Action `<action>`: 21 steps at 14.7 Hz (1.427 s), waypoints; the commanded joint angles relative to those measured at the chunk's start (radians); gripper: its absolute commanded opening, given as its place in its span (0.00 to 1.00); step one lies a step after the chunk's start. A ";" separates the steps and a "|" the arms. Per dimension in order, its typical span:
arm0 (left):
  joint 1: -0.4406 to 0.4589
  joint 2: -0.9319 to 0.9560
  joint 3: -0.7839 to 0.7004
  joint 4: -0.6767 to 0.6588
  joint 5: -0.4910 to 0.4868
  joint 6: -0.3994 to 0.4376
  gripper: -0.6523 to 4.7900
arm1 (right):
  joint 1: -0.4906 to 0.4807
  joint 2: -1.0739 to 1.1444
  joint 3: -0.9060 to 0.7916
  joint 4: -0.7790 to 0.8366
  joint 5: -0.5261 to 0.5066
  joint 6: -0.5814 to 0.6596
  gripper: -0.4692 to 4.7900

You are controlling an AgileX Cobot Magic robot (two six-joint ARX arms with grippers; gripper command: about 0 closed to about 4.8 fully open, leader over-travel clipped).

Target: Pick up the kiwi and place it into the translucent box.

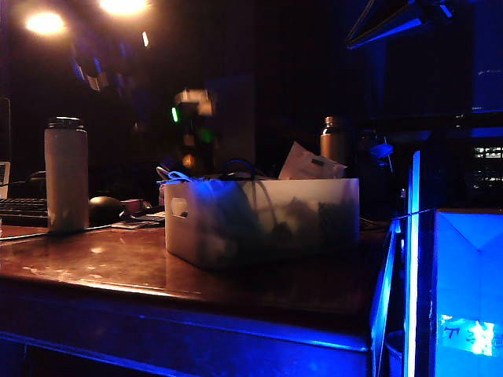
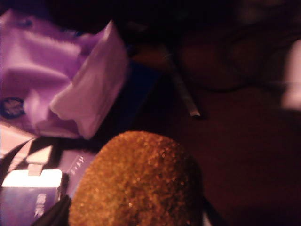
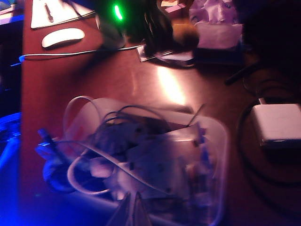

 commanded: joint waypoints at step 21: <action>-0.199 -0.225 0.007 -0.637 0.302 0.058 1.00 | 0.001 -0.018 0.005 -0.277 0.079 -0.168 0.09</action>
